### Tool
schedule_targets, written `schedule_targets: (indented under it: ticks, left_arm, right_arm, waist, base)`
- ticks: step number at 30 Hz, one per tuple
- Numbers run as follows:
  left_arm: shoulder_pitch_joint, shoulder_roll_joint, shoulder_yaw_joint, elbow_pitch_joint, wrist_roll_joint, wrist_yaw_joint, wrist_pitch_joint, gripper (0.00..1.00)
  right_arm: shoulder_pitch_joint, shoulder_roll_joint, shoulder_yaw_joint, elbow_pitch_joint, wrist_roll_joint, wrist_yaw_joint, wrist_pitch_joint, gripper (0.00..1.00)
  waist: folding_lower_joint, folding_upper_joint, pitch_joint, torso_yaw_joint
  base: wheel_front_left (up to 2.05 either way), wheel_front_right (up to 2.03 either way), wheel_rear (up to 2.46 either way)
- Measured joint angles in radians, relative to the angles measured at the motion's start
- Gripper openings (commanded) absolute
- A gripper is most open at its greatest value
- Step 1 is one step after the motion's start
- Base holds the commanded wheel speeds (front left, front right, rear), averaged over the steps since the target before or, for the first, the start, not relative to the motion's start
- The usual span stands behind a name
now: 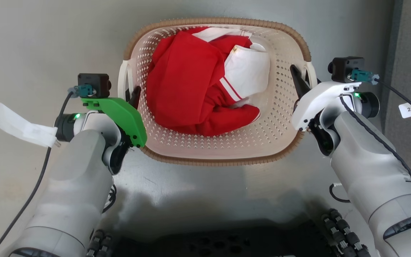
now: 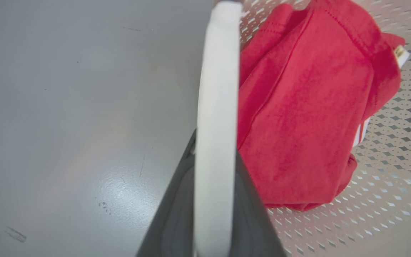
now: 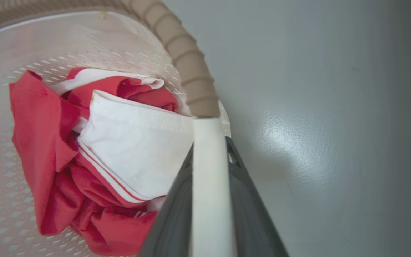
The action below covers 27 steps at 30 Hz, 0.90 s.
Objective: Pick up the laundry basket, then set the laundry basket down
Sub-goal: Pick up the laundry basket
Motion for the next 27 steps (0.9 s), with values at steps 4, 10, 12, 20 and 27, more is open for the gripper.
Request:
schedule_targets:
  ticks: [4,10,12,20,27]
  left_arm:
    - [0.000,-0.001,-0.016,0.018,-0.022,0.000,0.000,0.00]
    - [0.000,-0.002,-0.035,0.045,-0.055,0.000,0.012,0.00]
    - [0.001,-0.002,-0.042,0.051,-0.061,0.000,0.026,0.00]
    - [0.011,-0.001,-0.075,0.082,-0.115,0.000,0.092,0.00]
    - [0.042,-0.001,-0.099,0.098,-0.156,0.000,0.147,0.00]
  right_arm:
    - [0.000,0.000,0.017,0.013,0.014,0.000,-0.003,0.00]
    - [0.000,0.000,0.052,0.027,0.050,0.000,-0.004,0.00]
    - [0.000,0.000,0.066,0.032,0.064,0.000,-0.001,0.00]
    - [0.000,-0.003,0.130,0.054,0.128,-0.001,0.076,0.00]
    - [0.007,-0.005,0.182,0.059,0.189,-0.002,0.163,0.00]
  waist:
    - [0.0000,0.0000,-0.022,-0.002]
    - [0.0000,0.0000,-0.068,-0.005]
    - [0.0000,0.0000,-0.087,-0.006]
    - [-0.0001,0.0000,-0.178,-0.013]
    - [-0.0001,0.0000,-0.268,-0.019]
  base:
    - [0.00,0.00,0.00]
    - [0.00,0.00,0.00]
    - [0.00,0.00,0.00]
    - [0.00,0.00,0.00]
    - [0.00,0.00,0.00]
